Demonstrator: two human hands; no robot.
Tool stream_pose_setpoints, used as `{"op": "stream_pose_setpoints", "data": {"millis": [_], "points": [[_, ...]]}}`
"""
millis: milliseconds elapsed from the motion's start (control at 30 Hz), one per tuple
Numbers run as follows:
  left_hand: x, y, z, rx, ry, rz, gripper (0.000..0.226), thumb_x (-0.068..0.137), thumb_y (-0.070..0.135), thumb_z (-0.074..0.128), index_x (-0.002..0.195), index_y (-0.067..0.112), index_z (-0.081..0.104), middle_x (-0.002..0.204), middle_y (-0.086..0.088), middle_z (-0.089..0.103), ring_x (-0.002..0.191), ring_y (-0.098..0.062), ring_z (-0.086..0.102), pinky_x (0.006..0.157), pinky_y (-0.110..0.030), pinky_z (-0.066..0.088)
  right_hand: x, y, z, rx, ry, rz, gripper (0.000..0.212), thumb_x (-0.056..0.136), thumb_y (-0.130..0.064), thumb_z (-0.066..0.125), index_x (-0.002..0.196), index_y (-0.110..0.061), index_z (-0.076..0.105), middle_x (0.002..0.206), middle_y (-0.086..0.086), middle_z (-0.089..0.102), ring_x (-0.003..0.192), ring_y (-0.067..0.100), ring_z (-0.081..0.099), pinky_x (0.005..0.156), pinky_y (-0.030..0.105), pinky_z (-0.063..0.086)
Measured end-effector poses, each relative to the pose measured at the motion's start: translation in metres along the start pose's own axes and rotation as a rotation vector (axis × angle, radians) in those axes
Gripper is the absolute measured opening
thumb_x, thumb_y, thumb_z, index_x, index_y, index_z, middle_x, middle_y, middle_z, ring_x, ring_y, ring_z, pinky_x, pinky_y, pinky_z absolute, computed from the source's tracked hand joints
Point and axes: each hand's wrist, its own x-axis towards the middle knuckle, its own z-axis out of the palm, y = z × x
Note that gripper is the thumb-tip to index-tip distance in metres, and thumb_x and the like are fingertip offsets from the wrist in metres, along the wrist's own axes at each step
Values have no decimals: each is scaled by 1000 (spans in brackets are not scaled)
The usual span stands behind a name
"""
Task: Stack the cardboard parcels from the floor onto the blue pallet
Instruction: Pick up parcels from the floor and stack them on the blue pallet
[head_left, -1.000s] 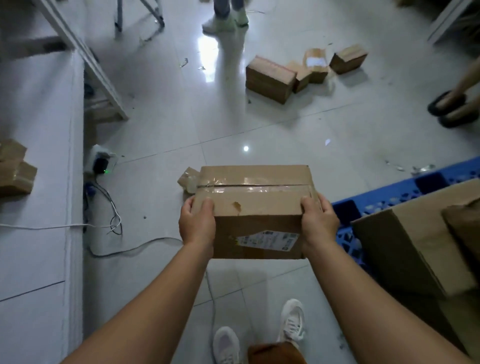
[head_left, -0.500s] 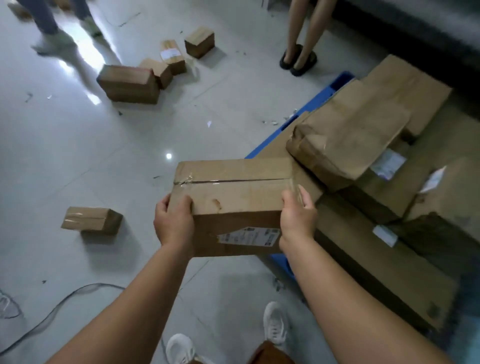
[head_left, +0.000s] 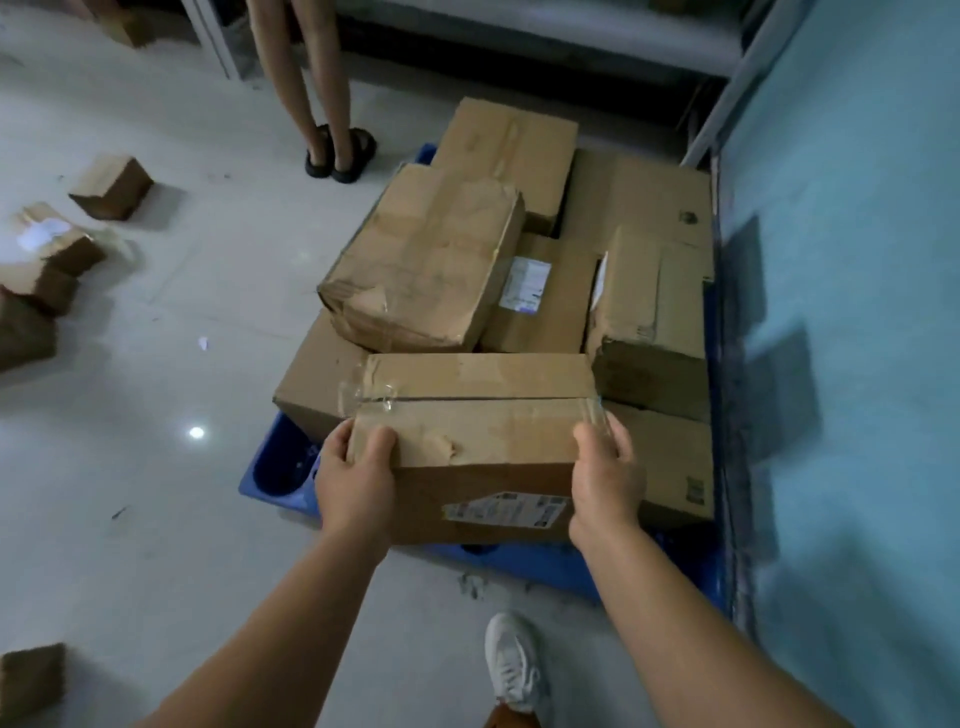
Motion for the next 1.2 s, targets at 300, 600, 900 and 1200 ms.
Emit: {"op": "stream_pose_setpoints", "data": {"millis": [300,600,900,1200], "points": [[26,-17,92,112,-179,-63,48,92,21,59,137,29,45,125,-2,53,105,-24,55,90,-44,52,92,17,-46,41,32,103,44,96,-21,55,139,-28,48,127,2,57,112,23,55,97,47,48],[75,-27,132,201,-232,-95,51,96,13,52,143,27,39,125,0,52,116,-24,54,102,-47,46,156,34,-31,-24,-7,153,48,97,-17,52,143,-28,42,138,3,52,124,24,49,104,44,41],[98,-33,144,214,-195,-107,51,96,13,52,143,29,40,134,-4,52,118,-25,54,102,-47,46,173,40,-16,-102,-14,162,50,98,-21,51,146,-27,37,140,3,50,124,25,49,100,39,42],[83,-25,142,230,-185,-101,57,97,16,52,148,29,30,140,-4,47,124,-24,50,106,-46,42,164,24,-18,-225,-50,187,54,100,-28,45,150,-33,24,150,1,38,132,26,42,101,40,38]]}}
